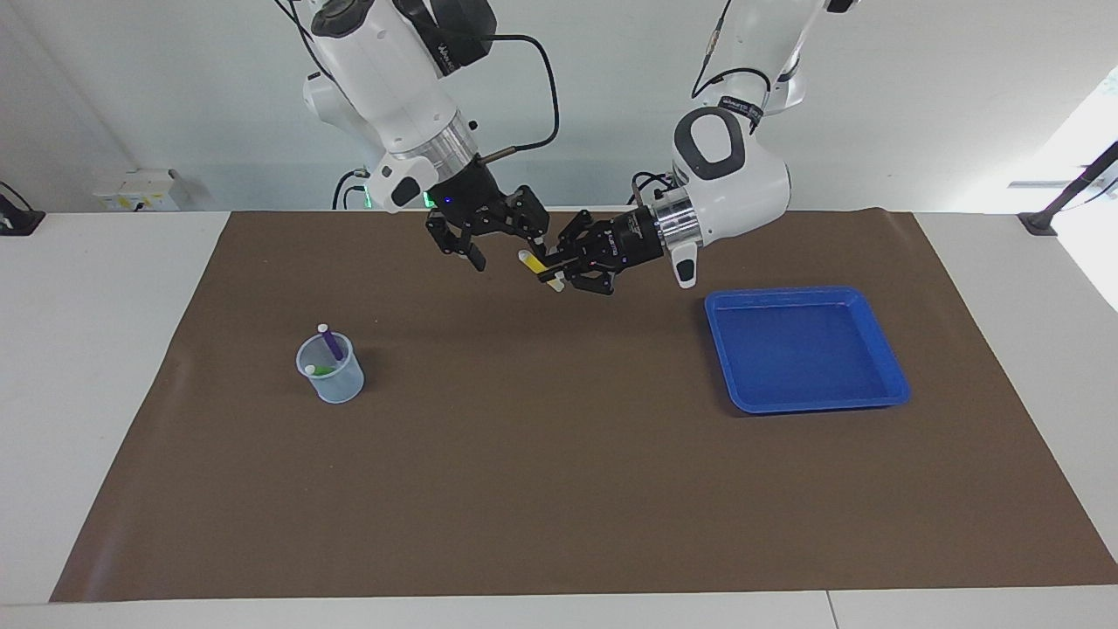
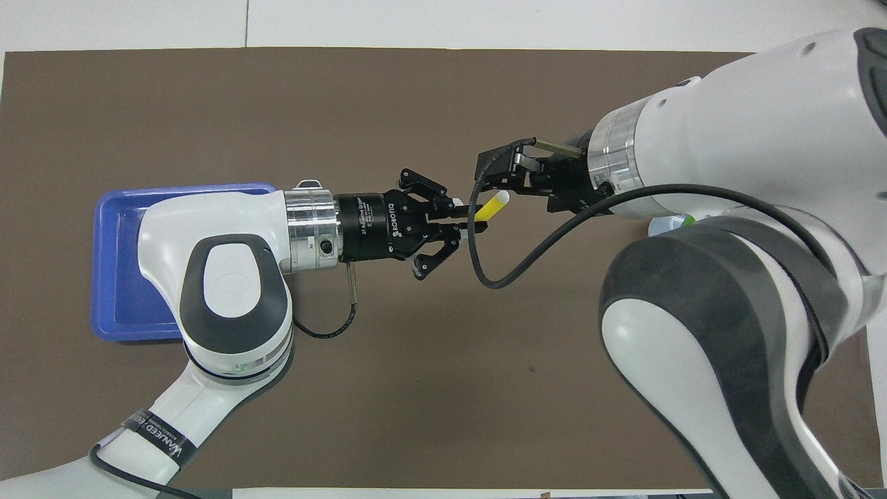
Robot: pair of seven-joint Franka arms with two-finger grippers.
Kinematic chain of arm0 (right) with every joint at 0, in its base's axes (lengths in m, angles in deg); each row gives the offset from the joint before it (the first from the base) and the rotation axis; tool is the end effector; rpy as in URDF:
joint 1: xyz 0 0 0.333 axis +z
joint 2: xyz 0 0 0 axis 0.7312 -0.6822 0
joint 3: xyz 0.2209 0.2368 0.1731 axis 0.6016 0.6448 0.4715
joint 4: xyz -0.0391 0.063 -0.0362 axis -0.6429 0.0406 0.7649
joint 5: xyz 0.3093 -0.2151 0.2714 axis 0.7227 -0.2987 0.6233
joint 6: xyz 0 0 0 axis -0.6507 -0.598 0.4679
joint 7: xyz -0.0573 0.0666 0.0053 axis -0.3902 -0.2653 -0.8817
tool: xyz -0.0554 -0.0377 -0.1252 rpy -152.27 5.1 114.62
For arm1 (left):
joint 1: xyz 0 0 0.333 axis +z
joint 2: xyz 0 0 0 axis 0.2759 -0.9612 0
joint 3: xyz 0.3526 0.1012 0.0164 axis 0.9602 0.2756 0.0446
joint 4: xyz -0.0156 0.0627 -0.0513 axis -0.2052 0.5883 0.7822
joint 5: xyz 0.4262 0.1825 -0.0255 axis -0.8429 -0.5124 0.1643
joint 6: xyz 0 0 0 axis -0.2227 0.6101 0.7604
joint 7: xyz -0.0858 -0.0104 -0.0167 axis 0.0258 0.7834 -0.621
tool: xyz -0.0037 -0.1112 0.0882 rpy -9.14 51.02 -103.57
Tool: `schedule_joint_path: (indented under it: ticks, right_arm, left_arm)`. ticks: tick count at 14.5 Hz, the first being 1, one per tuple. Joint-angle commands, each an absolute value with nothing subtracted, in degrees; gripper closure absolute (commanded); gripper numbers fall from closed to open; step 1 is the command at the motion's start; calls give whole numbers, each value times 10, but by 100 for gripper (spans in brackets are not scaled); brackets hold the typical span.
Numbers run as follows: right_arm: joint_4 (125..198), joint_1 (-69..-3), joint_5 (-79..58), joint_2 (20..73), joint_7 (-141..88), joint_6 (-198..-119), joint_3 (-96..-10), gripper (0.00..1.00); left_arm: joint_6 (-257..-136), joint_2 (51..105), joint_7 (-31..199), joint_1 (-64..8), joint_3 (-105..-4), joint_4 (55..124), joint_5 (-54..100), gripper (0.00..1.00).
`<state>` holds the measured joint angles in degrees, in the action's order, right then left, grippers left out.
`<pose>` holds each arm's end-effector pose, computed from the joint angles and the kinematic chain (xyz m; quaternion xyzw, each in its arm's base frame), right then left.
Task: Transfer and insert pens with both arms
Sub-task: 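Grasp the yellow pen with the right gripper and open the left gripper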
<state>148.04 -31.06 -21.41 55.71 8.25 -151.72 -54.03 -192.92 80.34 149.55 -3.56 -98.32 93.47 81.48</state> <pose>0.6417 0.2934 0.6086 -0.9745 0.0792 -0.0376 0.2068 0.5630 -0.4132 0.4756 0.4964 0.6480 -0.4319 0.3836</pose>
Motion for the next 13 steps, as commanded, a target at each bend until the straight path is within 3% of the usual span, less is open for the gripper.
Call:
schedule_joint_path:
  ticks: [1,3,5,6,8,9,13]
  right_arm:
    - [1482,-300,-224,558,72,-1524,-540,13]
    - [1484,-299,-224,559,72,-1524,-540,20]
    - [1483,-299,-229,559,71,-1524,-540,33]
    - [1483,-299,-230,559,71,-1525,-540,46]
    - [1483,-298,-233,559,71,-1530,-540,82]
    - [1484,-298,-236,559,71,-1540,-540,90]
    - [1485,-298,-236,558,71,-1553,-540,96]
  left_arm:
    - [-1942,826,1503,-40,-978,950,836,100]
    - [-1942,826,1502,-40,-978,950,838,100]
    - [-1943,826,1502,-40,-978,950,841,100]
    - [-1945,826,1502,-40,-978,950,844,100]
    - [-1950,826,1503,-40,-978,950,846,100]
    - [-1953,826,1503,-40,-978,950,847,100]
    - [-1957,826,1503,-41,-978,950,854,100]
